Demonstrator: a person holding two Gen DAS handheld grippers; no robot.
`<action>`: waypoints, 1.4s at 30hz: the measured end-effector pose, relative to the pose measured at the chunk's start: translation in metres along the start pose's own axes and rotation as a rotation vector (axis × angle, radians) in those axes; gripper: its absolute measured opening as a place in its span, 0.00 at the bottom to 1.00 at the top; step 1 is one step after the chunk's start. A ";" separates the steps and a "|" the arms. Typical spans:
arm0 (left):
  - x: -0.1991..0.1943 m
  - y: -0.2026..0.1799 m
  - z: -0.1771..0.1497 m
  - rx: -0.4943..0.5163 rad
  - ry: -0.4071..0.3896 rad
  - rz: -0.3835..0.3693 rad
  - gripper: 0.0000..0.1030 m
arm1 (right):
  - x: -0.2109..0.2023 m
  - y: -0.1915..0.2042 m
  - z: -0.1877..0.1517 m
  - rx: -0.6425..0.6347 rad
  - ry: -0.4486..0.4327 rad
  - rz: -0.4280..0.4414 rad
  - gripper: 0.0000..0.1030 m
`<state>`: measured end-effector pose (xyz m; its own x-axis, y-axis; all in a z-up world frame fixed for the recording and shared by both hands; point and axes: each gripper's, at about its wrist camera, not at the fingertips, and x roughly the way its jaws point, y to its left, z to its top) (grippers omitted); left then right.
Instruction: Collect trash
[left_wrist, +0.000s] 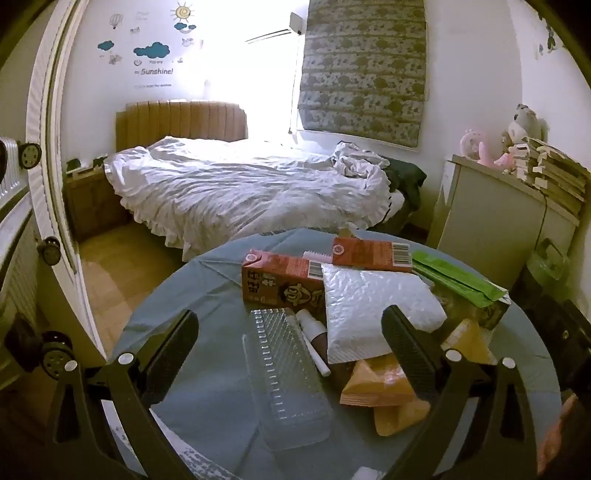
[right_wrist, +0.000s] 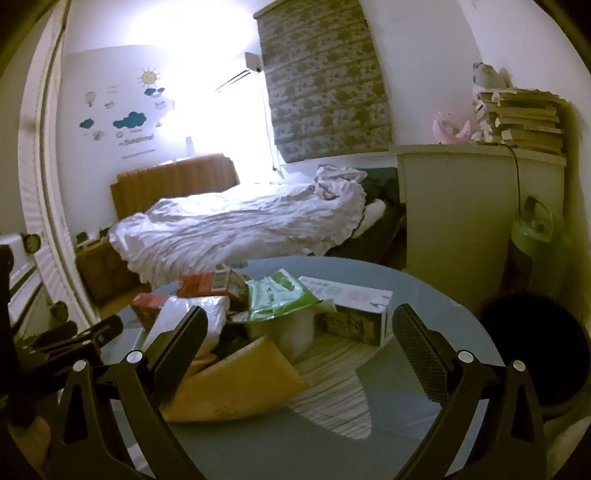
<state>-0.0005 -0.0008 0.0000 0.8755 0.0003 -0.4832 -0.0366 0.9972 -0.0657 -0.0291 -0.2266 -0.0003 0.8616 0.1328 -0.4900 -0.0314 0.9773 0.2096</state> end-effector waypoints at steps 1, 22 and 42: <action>0.000 -0.001 0.000 0.002 -0.002 0.000 0.95 | 0.000 0.001 -0.001 -0.004 -0.001 -0.001 0.96; 0.001 -0.004 -0.004 0.004 -0.006 -0.001 0.95 | -0.001 0.001 -0.001 -0.007 -0.003 -0.002 0.96; 0.001 -0.004 -0.002 0.004 -0.004 -0.001 0.95 | -0.001 0.002 -0.001 -0.007 -0.004 -0.001 0.96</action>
<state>-0.0008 -0.0047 -0.0018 0.8774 -0.0003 -0.4797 -0.0339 0.9975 -0.0627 -0.0305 -0.2243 -0.0005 0.8638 0.1307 -0.4866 -0.0337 0.9786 0.2031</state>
